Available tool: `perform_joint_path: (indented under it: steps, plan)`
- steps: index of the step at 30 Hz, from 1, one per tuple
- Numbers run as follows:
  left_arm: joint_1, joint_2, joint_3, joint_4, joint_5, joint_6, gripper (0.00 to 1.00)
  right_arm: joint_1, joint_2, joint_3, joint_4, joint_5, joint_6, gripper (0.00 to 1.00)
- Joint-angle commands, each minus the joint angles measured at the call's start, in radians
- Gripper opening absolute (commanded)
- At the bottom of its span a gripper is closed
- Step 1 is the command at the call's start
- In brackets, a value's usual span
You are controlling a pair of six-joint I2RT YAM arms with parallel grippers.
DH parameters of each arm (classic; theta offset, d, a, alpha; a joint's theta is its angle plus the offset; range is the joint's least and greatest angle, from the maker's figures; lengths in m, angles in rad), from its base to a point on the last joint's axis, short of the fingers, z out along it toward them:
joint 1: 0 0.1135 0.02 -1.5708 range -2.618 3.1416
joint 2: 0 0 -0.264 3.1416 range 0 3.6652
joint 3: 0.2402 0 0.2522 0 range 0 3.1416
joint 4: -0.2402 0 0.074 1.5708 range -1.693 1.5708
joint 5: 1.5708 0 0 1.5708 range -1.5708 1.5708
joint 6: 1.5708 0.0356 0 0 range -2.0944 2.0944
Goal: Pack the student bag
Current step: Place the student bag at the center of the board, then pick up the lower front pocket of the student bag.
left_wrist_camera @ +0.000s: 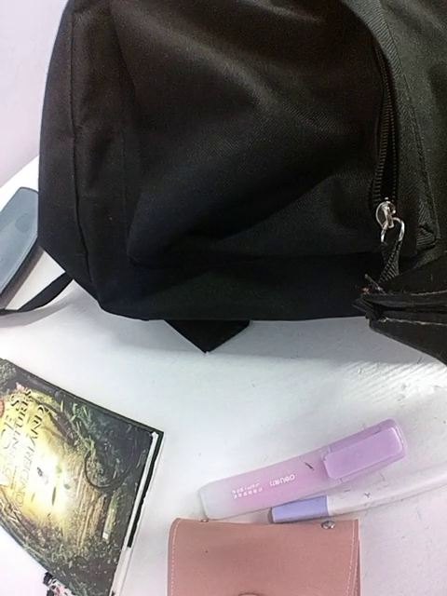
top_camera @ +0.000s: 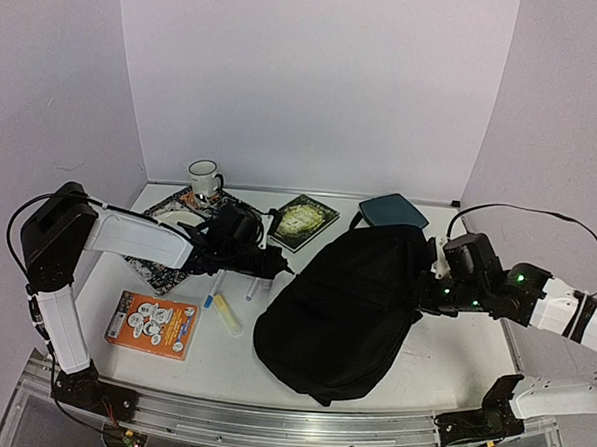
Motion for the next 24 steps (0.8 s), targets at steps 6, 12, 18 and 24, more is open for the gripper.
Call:
perform_joint_path:
  steps: [6, 12, 18, 24]
  plan:
    - [0.011, -0.018, 0.086, -0.005, 0.023, 0.064, 0.09, -0.002, 0.030, 0.117, -0.220, 0.037, -0.114, 0.28]
    - [0.011, -0.112, 0.035, -0.007, 0.032, 0.022, 0.31, -0.002, 0.120, 0.249, -0.275, 0.053, -0.219, 0.40]
    - [0.013, -0.226, -0.046, -0.015, 0.064, -0.047, 0.61, -0.001, 0.264, 0.318, -0.262, 0.056, -0.299, 0.46]
    - [-0.002, -0.265, -0.102, -0.106, 0.080, -0.114, 0.65, -0.002, 0.419, 0.380, -0.231, 0.070, -0.377, 0.51]
